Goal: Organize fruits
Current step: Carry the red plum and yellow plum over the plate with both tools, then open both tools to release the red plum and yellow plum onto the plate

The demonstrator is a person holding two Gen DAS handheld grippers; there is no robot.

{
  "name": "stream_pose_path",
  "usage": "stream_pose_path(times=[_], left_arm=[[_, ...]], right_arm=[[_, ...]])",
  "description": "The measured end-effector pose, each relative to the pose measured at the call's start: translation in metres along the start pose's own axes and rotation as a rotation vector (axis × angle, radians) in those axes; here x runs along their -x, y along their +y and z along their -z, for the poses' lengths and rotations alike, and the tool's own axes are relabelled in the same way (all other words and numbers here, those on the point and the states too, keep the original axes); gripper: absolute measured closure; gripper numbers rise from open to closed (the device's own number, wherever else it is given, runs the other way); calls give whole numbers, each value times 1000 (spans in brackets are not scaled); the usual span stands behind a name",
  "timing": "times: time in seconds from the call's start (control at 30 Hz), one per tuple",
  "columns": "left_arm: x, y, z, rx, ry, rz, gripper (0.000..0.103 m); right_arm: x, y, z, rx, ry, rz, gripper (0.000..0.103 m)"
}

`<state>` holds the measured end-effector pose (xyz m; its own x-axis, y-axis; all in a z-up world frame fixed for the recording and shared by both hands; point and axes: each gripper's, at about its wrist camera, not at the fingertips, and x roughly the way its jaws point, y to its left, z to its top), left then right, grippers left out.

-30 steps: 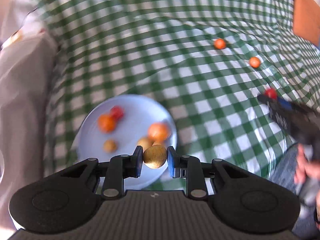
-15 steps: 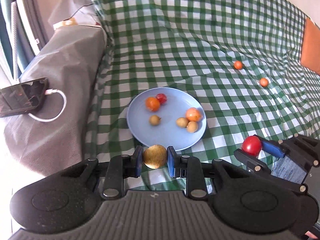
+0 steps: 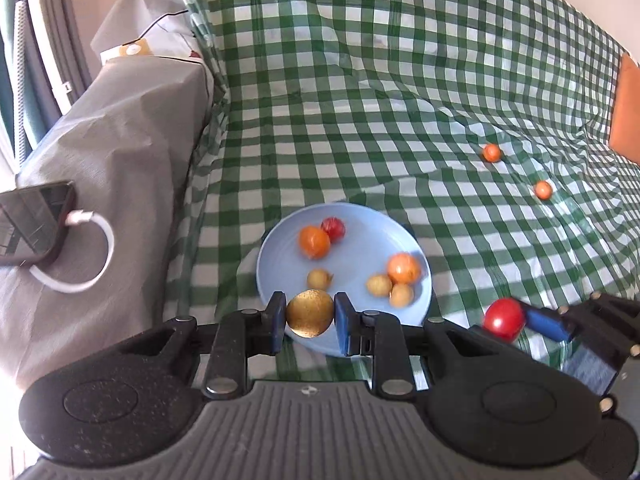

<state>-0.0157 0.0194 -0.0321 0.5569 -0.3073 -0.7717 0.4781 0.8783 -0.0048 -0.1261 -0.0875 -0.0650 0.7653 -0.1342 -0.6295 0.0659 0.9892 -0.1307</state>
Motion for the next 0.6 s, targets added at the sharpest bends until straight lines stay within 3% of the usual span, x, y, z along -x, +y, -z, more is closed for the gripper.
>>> stream_pose_path(times=[0.23,0.6], left_arm=[[-52,-8,-29,-58,37,-11,75],[-136,-16,-50,-79,132,-36,75]], right_arm=[[-50,-15,-14,-90,51,17,72],[-115,-17,-14,-59,125,3,72]])
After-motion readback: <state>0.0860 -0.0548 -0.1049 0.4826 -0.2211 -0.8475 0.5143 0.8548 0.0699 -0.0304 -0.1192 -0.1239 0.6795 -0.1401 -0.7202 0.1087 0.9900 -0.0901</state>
